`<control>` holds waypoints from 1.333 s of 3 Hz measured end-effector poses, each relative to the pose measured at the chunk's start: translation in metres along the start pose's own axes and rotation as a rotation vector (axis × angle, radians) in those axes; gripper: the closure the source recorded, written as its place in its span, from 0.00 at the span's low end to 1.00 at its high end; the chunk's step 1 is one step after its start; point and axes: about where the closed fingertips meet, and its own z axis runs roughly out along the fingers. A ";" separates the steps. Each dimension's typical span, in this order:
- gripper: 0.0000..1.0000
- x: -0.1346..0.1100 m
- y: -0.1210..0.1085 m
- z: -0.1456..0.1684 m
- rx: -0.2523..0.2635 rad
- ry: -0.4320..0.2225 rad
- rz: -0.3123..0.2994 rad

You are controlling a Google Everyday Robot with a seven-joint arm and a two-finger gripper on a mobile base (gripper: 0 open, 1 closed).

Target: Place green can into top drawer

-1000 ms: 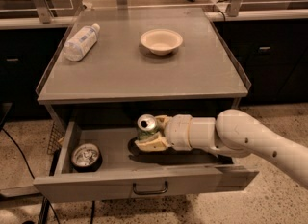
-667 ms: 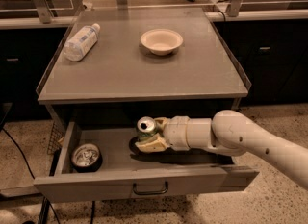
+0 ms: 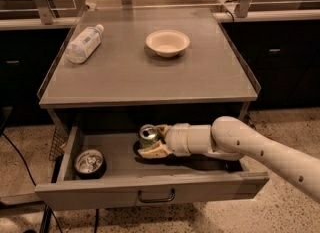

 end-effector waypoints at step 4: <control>0.81 0.021 -0.001 0.001 0.008 0.002 0.032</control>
Offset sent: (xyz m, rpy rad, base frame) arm 0.0025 -0.0128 -0.0215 0.0013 0.0276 -0.0303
